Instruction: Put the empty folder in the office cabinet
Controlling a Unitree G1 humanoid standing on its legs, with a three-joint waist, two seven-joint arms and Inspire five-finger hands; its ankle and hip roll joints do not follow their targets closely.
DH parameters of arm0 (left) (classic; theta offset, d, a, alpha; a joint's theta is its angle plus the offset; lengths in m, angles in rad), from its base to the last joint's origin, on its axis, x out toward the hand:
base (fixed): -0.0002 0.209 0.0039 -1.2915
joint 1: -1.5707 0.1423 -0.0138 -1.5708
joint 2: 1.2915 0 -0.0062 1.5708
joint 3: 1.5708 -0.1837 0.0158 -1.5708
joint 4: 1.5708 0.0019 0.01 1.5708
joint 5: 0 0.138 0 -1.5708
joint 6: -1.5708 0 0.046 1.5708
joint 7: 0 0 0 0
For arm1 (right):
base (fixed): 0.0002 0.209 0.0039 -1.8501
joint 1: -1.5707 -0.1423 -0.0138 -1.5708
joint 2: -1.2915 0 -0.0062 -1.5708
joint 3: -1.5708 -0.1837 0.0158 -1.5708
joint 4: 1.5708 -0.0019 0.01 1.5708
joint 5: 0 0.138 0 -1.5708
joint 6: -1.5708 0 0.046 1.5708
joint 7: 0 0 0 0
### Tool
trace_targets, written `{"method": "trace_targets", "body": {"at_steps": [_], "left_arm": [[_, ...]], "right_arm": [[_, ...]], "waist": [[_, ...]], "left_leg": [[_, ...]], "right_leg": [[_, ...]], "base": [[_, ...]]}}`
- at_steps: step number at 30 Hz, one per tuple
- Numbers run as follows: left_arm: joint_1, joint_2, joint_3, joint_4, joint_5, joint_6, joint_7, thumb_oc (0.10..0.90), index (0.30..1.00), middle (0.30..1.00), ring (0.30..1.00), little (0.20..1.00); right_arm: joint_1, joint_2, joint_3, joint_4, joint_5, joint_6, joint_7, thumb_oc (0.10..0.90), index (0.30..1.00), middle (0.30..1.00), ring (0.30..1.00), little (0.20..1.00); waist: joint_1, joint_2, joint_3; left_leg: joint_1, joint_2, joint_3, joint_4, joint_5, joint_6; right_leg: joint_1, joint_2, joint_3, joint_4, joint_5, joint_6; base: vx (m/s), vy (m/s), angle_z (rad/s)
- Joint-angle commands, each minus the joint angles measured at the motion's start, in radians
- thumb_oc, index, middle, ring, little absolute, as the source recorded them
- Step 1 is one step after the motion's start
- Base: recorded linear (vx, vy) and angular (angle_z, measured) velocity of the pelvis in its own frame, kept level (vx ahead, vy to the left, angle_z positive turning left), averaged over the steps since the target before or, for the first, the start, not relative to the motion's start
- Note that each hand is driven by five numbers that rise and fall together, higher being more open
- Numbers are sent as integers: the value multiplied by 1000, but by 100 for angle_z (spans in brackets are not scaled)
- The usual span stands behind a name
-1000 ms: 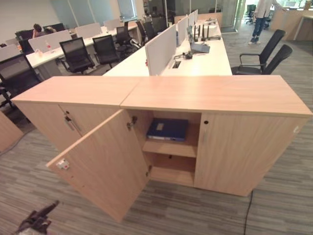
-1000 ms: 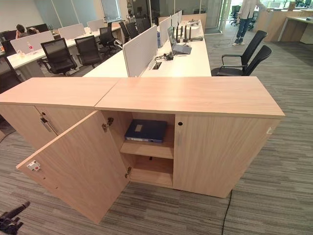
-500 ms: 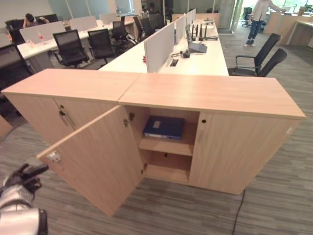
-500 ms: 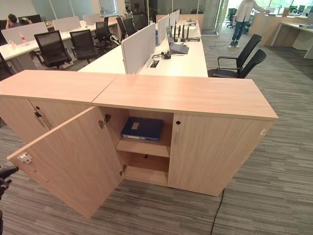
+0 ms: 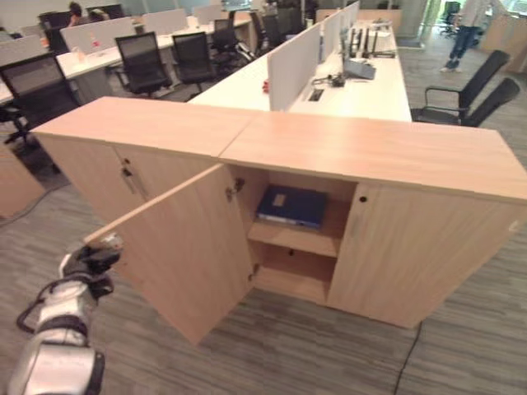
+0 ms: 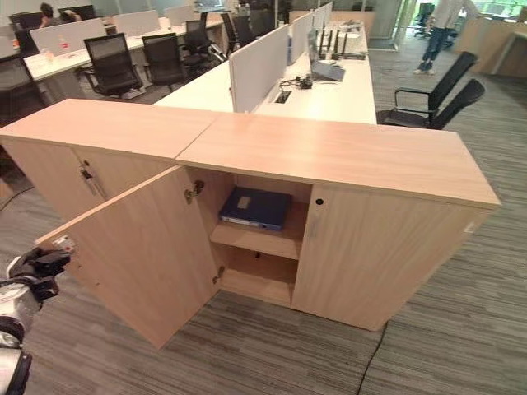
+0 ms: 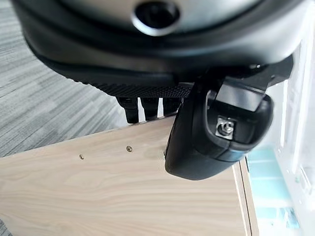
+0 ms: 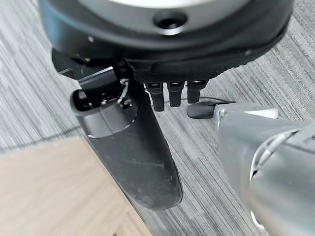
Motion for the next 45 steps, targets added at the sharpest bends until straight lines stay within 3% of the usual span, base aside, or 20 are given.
{"method": "trace_targets", "body": {"at_steps": [1, 4, 11, 18, 22, 29, 33, 45], "left_arm": [[-169, -114, -62, -179, 52, -99, -117, 800, 900, 900, 900, 900], [-153, -195, -112, -279, 45, -102, -117, 800, 900, 900, 900, 900], [-163, -272, -192, -393, 54, -112, -120, 800, 900, 900, 900, 900], [-34, -350, -332, -807, 67, -111, -216, 800, 900, 900, 900, 900], [7, -430, -425, -950, 53, -102, -263, 800, 900, 900, 900, 900], [-105, -584, -630, -1089, -12, -102, -267, 800, 900, 900, 900, 900], [-143, -635, -670, -1089, -43, -97, -256, 800, 900, 900, 900, 900], [-111, -603, -669, -1066, -30, -96, -245, 800, 900, 900, 900, 900]], "right_arm": [[-69, 20, 19, 43, -10, -16, 15, 800, 900, 900, 900, 900], [-72, 33, 22, 41, -9, -16, 7, 800, 900, 900, 900, 900], [-68, 55, 35, 23, -8, -22, -4, 800, 900, 900, 900, 900], [-66, 74, 17, 29, -5, -30, -14, 800, 900, 900, 900, 900], [-74, 91, 19, 43, 3, -37, -24, 800, 900, 900, 900, 900], [-116, 116, 62, 53, 80, -54, -55, 800, 900, 900, 900, 900], [-133, 124, 82, 54, 103, -59, -68, 800, 900, 900, 900, 900], [-133, 133, 90, 75, 82, -57, -81, 800, 900, 900, 900, 900]], "waist": [[-97, -23, -52], [-99, -27, -51], [-108, -31, -52], [-106, -33, -44], [-107, -31, -42], [-120, -35, -29], [-125, -34, -25], [-128, -31, -22]], "left_leg": [[41, -43, 4, -5, -94, -4], [42, -45, -1, -5, -94, -2], [42, -48, -7, -5, -97, 2], [41, -56, -23, -5, -103, 10], [42, -63, -30, -5, -108, 17], [35, -71, -45, -5, -109, 25], [35, -72, -46, -5, -110, 25], [41, -78, -43, -5, -115, 24]], "right_leg": [[41, 36, 40, -174, 155, 102], [44, 34, 34, -175, 156, 103], [47, 33, 28, -174, 157, 103], [54, 24, 17, -172, 159, 104], [56, 18, 15, -168, 158, 105], [53, 13, 17, -163, 158, 106], [51, 12, 22, -164, 159, 106], [58, 8, 21, -165, 161, 109]], "base": [[-11, -4, 20], [-13, 1, 14], [-8, 4, 21], [-1, 13, 23], [5, 23, 50], [-4, 9, 25], [-5, -1, -55], [5, 3, -46]]}}
